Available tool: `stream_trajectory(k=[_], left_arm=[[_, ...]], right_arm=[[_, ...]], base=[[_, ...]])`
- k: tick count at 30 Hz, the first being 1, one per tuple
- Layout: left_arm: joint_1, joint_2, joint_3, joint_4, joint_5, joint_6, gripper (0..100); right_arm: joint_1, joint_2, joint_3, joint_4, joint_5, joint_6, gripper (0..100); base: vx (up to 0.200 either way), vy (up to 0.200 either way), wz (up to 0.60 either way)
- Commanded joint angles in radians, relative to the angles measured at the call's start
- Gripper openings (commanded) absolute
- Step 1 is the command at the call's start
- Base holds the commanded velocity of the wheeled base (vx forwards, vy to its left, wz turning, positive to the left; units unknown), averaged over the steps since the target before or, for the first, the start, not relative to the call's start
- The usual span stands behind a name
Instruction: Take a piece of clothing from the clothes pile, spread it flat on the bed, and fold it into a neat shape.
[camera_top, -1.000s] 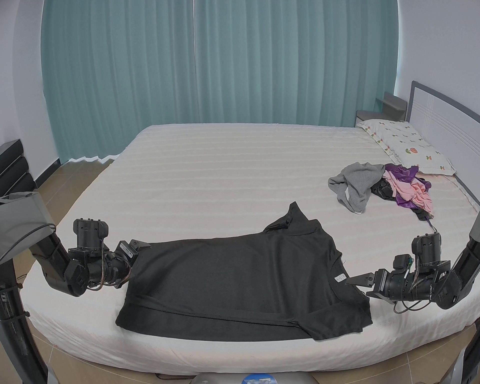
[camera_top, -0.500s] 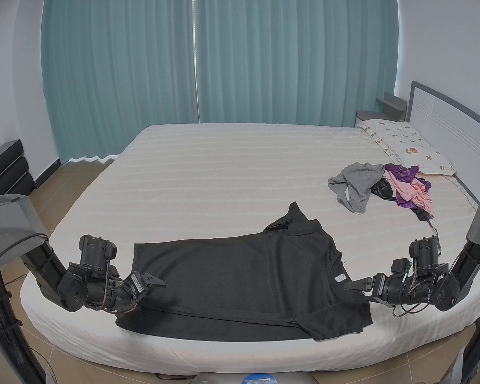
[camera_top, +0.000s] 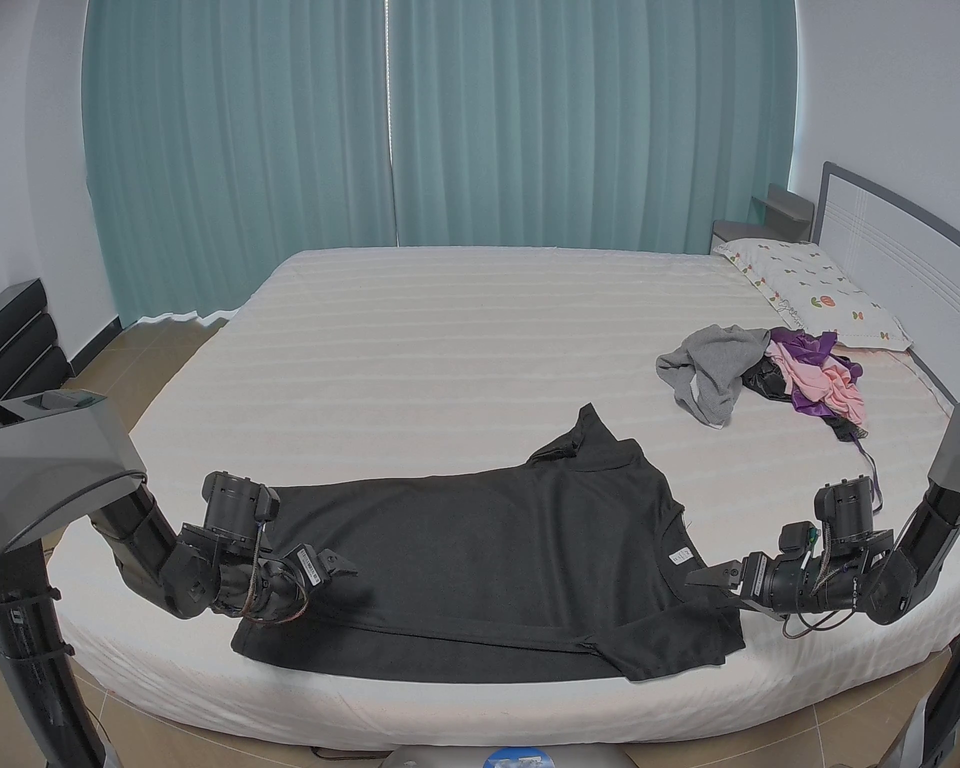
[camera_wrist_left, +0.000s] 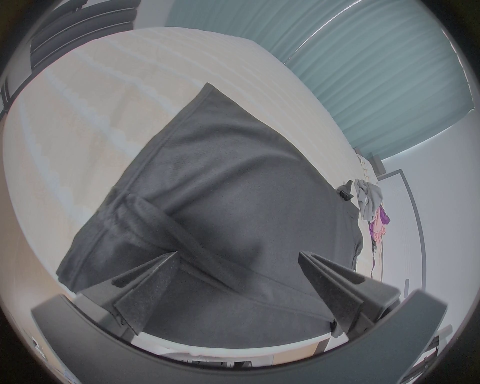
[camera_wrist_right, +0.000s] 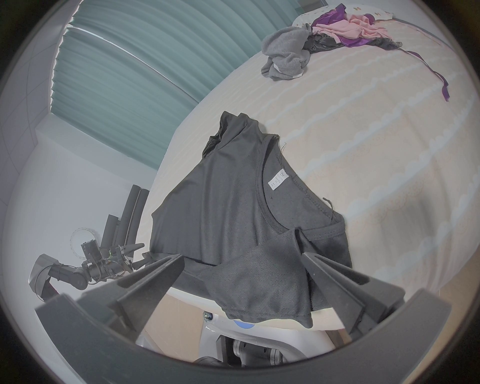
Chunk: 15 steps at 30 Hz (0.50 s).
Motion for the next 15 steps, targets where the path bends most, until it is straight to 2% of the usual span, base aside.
stream_trajectory(k=[1,4,5,9,12,15], left_arm=[[0.0,0.055,-0.058,-0.002,0.006,-0.009,100],[0.004,0.055,-0.068,-0.008,0.006,-0.03,100],[0.004,0.052,-0.091,-0.015,0.009,-0.085,100],[0.01,0.047,-0.108,-0.031,0.019,-0.139,100],[0.036,0.039,-0.108,-0.071,0.027,-0.153,100],[0.079,0.041,-0.114,-0.166,0.027,-0.22,100]], right_arm=[[0.004,0.004,0.0,0.0,0.0,0.0,100],[0.008,0.006,-0.002,0.0,0.0,0.0,100],[0.01,0.009,-0.002,-0.002,0.0,0.0,100],[0.021,0.007,-0.003,-0.002,-0.001,0.0,100],[0.035,0.009,-0.009,-0.017,-0.004,0.004,100],[0.082,0.024,-0.021,-0.037,-0.023,0.015,100]], base=[[0.0,0.0,0.0],[0.0,0.0,0.0],[0.0,0.0,0.0],[0.0,0.0,0.0],[0.0,0.0,0.0],[0.0,0.0,0.0]])
